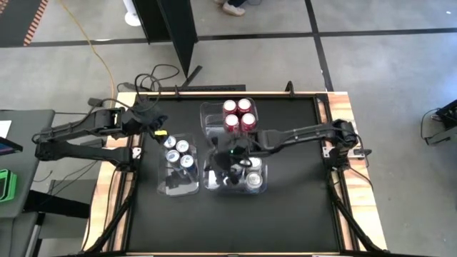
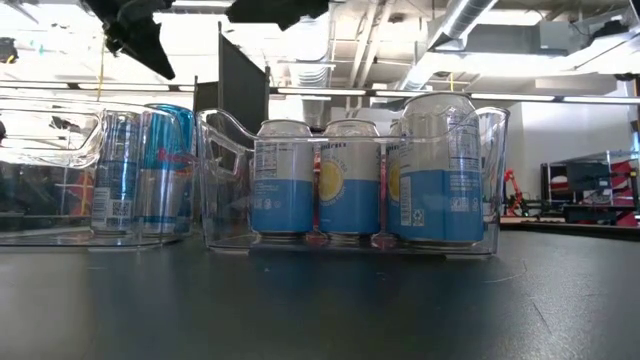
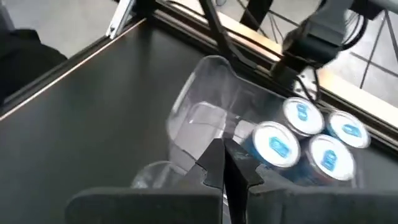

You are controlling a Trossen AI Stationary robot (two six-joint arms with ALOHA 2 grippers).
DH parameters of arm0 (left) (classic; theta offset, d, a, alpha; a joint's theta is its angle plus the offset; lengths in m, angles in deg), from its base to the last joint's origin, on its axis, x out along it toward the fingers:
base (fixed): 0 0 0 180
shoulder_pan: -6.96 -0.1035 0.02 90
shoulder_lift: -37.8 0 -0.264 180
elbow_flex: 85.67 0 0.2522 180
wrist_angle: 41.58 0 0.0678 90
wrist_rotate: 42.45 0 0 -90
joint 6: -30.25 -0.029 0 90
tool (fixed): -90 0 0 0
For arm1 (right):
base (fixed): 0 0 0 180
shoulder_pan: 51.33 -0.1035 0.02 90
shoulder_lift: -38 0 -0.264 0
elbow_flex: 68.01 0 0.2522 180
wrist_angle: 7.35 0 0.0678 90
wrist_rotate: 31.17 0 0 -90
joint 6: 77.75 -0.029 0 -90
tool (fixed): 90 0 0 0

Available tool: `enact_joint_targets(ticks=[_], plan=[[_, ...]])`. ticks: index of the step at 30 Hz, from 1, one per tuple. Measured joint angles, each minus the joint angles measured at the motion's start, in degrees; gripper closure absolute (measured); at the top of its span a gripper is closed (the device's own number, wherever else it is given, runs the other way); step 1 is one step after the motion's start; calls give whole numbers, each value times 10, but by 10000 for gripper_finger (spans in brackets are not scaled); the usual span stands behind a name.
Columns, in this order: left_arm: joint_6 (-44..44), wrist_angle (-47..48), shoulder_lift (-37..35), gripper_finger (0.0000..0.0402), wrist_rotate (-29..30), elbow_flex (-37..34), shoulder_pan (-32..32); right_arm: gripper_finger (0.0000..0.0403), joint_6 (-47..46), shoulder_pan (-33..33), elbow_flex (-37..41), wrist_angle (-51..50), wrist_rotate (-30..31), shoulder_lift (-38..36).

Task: Sort soda cans
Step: Move the middle left transparent bin to the bottom of the table

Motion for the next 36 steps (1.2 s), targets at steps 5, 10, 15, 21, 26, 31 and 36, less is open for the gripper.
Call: enact_joint_targets(ticks=[5, 10, 15, 21, 26, 31, 36], plan=[[50, 40, -1, 401, 15, 0, -4, 375, -13, -39, -2, 97, 7, 27], [92, 110, 7, 401, 32, 0, -3, 378, -23, -62, 0, 152, 9, 84], [114, 146, -1, 401, 31, 0, -2, 354, -62, -74, -51, 161, 13, 137], [117, 149, -9, 401, 14, 0, -1, 277, -70, -100, -110, 147, 21, 198], [115, 150, -10, 401, 1, 0, -1, 222, -96, -104, -166, 109, 77, 240], [115, 149, -10, 401, -8, 0, -1, 202, -115, -106, -209, 88, 134, 265], [115, 150, -10, 401, -15, 0, -1, 205, -137, -103, -229, 36, 142, 273]])
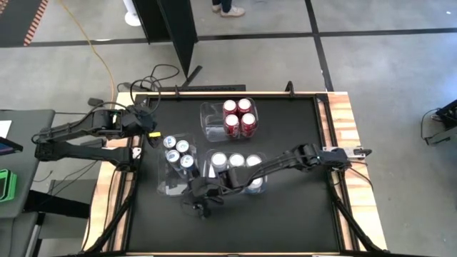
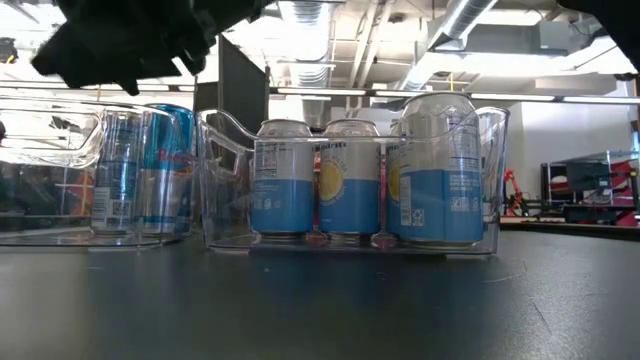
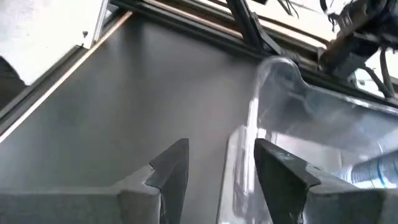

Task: Sort soda cans
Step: Move the middle left transparent bin to the bottom of the table

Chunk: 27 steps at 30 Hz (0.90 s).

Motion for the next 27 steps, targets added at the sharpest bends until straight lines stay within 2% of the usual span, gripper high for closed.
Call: enact_joint_targets(ticks=[10, 20, 27], plan=[[-3, -2, 0, 401, 0, 0, 0, 209, -43, 3, -1, -48, 1, 0], [-4, -2, 0, 401, 0, 0, 0, 209, -43, 5, -1, -77, 0, 0], [-4, -2, 0, 401, 0, 0, 0, 209, -41, 4, -1, -81, -27, 0]])
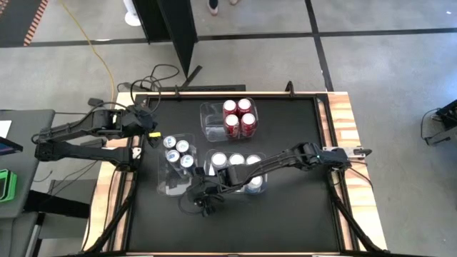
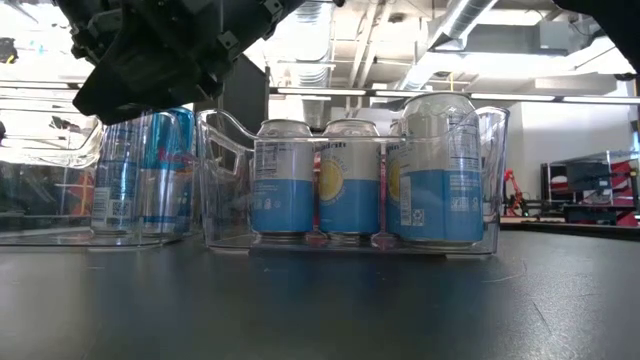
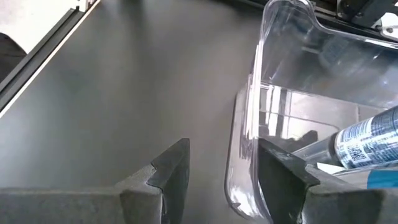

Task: Sort soda cans
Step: Move the middle left transparent bin to the bottom of the table

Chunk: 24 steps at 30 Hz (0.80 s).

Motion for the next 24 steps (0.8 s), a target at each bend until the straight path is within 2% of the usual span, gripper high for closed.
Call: enact_joint_targets(ticks=[24], plan=[[-5, 0, 0, 401, 0, 0, 0, 209, 4, -13, 0, -17, -1, -1]])
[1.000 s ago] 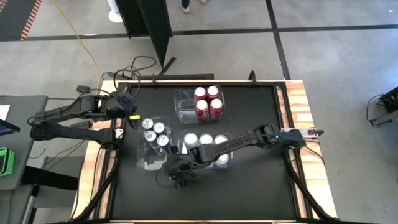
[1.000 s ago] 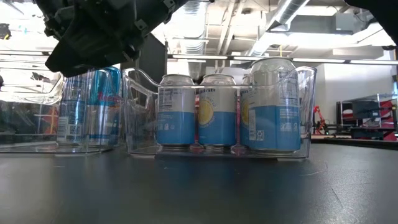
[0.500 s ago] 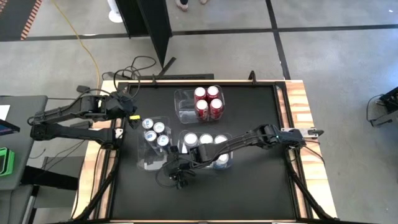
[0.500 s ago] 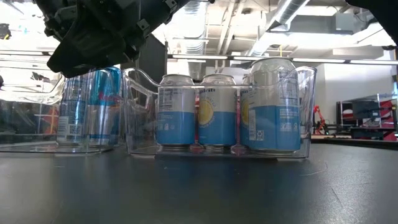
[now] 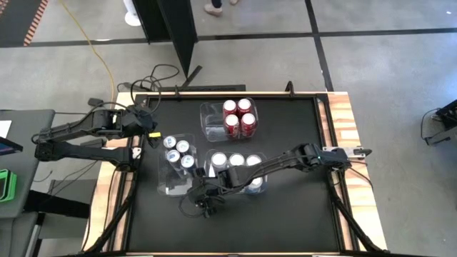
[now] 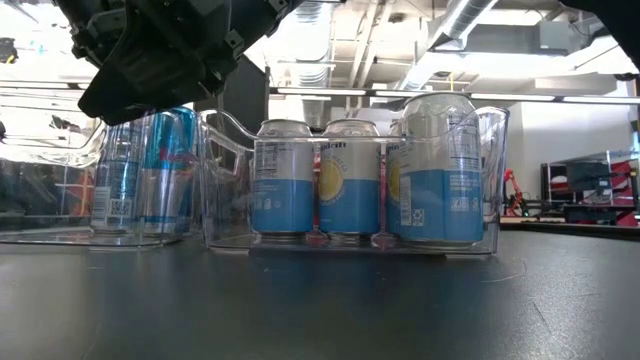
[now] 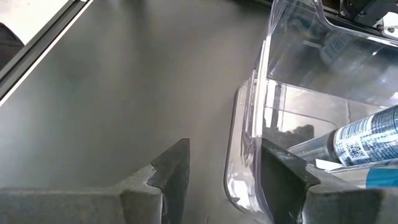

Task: Sort soda cans
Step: Move the middle left transparent bin to the bottom of the table

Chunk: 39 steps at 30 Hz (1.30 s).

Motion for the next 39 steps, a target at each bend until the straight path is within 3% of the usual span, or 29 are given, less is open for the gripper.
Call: enact_joint_targets(ticks=[39], plan=[[1, 0, 0, 401, -4, 0, 0, 209, -1, -53, 1, 0, -3, 0]])
